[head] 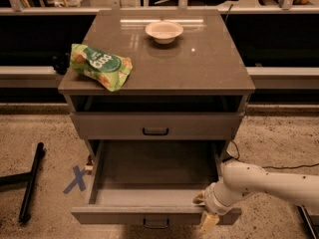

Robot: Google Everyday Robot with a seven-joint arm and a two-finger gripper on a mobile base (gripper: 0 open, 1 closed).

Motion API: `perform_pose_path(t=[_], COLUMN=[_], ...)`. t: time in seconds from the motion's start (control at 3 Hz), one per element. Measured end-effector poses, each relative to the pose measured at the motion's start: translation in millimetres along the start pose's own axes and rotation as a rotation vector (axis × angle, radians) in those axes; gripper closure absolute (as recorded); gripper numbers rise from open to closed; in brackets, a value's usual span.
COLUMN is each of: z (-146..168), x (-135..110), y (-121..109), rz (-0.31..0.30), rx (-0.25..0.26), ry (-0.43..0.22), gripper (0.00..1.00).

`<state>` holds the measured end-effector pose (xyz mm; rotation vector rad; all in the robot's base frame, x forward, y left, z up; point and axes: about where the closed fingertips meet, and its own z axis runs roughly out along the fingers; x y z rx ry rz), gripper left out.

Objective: Open middle drawer

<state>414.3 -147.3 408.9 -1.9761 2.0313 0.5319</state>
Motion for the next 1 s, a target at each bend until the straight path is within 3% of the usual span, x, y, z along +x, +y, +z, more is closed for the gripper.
perform_pose_path(t=[0.33,1.0], z=[-46.9,-142.4], x=[8.3,38.4], y=[-10.9,-26.0], rz=[0.016,0.077], rx=[0.092,0.273], ry=[0.007,0.009], gripper=[0.00,0.00])
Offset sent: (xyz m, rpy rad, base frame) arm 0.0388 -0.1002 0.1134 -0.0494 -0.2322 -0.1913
